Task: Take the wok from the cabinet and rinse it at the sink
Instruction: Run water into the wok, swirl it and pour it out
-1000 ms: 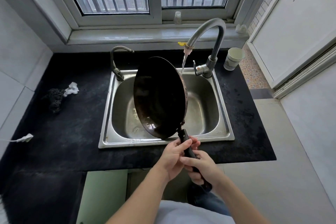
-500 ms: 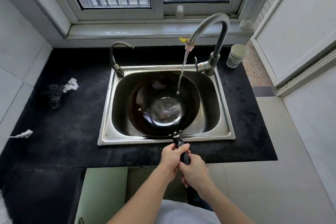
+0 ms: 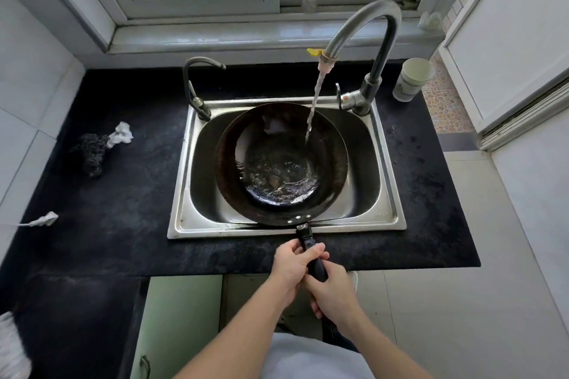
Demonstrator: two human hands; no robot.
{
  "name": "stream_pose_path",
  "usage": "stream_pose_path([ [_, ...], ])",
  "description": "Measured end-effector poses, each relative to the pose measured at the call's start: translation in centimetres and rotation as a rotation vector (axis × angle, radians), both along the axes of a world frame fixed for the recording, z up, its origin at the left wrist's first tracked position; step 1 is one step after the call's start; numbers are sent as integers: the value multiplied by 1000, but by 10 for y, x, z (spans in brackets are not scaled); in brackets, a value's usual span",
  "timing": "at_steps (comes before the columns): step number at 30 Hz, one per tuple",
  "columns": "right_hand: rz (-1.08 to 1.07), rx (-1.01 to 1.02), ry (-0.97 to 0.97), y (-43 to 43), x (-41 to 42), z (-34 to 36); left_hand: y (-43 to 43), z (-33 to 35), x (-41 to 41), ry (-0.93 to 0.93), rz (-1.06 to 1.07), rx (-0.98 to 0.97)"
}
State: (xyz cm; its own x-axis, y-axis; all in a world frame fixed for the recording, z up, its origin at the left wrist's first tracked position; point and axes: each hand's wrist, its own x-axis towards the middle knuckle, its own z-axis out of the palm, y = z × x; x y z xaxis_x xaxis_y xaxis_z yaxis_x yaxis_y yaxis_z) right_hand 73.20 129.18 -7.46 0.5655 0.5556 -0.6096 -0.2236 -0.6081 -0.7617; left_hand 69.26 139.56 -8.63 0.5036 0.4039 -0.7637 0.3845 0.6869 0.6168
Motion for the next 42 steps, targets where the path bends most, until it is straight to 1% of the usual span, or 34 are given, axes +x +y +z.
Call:
stream_pose_path([
  [3,-32,9,20,5,-4,0,5,0,-2,12,-30,7],
  [6,-70,22,29,16,-4,-1,14,2,0,11,-48,-44],
  [11,-113,40,55,31,-5,-4,34,7,3,16,-134,-54],
  [14,-106,34,74,30,-3,-6,33,5,5,33,-112,-48],
  [16,-43,42,104,27,3,-5,32,8,6,37,-89,-57],
  [18,86,30,153,22,17,1,32,11,7,38,-74,-81],
  [20,202,-37,251,13,42,9,31,12,6,42,-84,-86],
  [21,233,-88,259,9,57,12,31,12,6,43,-94,-82],
  [22,234,-132,221,6,75,15,30,11,6,41,-94,-84],
  [23,218,-162,134,5,92,17,30,11,6,36,-81,-94],
  [26,239,-224,-310,17,144,24,30,8,5,28,-57,-115],
  [27,248,-217,-431,26,159,29,29,8,5,24,-54,-117],
  [29,201,-163,-572,51,189,40,27,8,6,21,-43,-110],
  [34,1,-90,-780,121,244,53,21,6,7,31,-5,-84],
  [37,-40,-91,-883,155,264,57,19,6,8,36,0,-55],
  [39,-60,-96,-921,172,275,58,18,5,9,45,4,-40],
  [42,-89,-115,-926,185,287,56,17,6,11,57,4,-22],
])
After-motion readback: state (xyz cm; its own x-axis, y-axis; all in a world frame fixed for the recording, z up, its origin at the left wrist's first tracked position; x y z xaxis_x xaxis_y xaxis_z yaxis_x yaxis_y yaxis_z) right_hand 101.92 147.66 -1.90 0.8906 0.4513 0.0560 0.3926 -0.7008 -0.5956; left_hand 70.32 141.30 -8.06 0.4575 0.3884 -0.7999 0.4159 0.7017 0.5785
